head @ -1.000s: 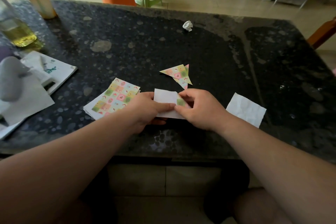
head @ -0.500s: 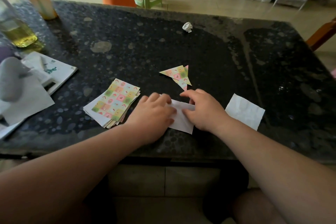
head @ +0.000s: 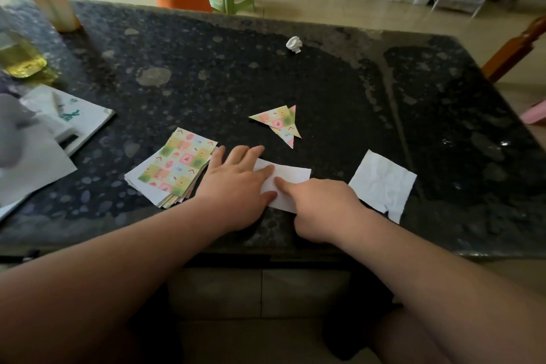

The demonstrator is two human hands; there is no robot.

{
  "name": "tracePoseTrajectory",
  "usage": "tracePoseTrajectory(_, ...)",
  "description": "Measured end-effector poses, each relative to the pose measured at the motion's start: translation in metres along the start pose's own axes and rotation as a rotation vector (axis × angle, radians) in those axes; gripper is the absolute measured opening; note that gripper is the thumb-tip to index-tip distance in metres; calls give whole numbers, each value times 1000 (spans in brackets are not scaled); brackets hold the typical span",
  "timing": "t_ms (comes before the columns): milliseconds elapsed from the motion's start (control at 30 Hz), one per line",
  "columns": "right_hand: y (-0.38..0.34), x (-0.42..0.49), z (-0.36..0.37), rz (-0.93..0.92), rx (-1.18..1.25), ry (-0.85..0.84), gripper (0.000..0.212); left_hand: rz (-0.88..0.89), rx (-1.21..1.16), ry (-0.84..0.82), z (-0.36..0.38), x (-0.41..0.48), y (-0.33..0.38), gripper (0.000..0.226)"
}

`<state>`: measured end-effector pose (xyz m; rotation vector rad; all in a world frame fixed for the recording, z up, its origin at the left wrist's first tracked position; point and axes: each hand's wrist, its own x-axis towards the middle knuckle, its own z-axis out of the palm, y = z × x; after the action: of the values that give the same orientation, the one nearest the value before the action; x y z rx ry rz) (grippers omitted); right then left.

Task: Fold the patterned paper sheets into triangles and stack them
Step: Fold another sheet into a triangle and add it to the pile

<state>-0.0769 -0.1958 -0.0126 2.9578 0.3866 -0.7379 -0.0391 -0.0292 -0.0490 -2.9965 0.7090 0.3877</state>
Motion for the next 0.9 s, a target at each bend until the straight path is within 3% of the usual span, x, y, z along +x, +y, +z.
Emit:
tracePoseTrajectory(167,11,-7,-11,43,-46,-162,80,-60,-14,-85,-2,1,-1,68)
tracePoseTrajectory(567,10,-40,4,-3,-189,-158,82,-163,-70,-103,-8,5,1,75)
tracePoseTrajectory(733,-5,-38,8,-59,-260,-147,83,-257,-299,9,-5,5,1,77)
tracePoseTrajectory(900,-7,-19,5,-60,-131,-122,92,-360,-505,95,-12,14,-11,87)
